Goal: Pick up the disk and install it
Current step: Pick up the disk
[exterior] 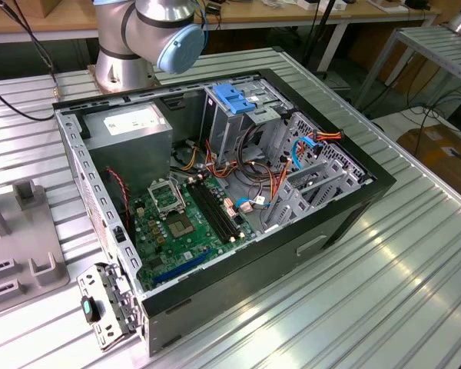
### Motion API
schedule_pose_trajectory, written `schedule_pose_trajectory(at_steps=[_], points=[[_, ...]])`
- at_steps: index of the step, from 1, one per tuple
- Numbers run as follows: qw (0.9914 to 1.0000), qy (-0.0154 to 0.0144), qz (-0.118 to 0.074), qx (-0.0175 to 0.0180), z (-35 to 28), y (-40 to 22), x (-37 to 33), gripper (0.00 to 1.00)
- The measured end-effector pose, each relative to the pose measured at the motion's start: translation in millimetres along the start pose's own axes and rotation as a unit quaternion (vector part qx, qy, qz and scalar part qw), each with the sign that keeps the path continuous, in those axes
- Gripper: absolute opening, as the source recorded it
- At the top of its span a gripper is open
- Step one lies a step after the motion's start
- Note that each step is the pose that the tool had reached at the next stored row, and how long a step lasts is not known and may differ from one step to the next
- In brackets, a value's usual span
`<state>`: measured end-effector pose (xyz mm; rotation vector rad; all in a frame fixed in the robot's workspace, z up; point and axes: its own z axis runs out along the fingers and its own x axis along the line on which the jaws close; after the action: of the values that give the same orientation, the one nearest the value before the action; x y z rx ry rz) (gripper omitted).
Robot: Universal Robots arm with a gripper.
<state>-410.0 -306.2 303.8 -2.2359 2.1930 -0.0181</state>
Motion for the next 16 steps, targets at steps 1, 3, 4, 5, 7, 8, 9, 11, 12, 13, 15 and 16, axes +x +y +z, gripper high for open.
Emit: schedule_pose_trajectory(at_steps=[1,3,4,5,7,8,9,11,12,13,15,16], points=[[1.00000,0.0000,0.000,0.0000,0.0,-0.2,0.0,0.60],[1.00000,0.0001,0.000,-0.0001,-0.1,-0.5,0.0,0.60],[1.00000,0.0001,0.000,-0.0001,-0.1,-0.5,0.0,0.60],[1.00000,0.0001,0.000,-0.0001,0.0,-0.5,0.0,0.60],[1.00000,0.0001,0.000,-0.0001,-0.1,-0.6,0.0,0.60],[1.00000,0.0001,0.000,-0.0001,-0.1,-0.6,0.0,0.60],[1.00000,0.0001,0.000,-0.0001,-0.1,-0.6,0.0,0.60],[1.00000,0.0001,0.000,-0.0001,-0.1,-0.6,0.0,0.60],[1.00000,0.0001,0.000,-0.0001,-0.1,-0.6,0.0,0.60],[1.00000,0.0001,0.000,-0.0001,0.0,-0.6,0.0,0.59],[1.00000,0.0001,0.000,-0.0001,-0.1,-0.6,0.0,0.45],[1.00000,0.0001,0.000,-0.0002,-0.1,-0.6,0.0,0.40]])
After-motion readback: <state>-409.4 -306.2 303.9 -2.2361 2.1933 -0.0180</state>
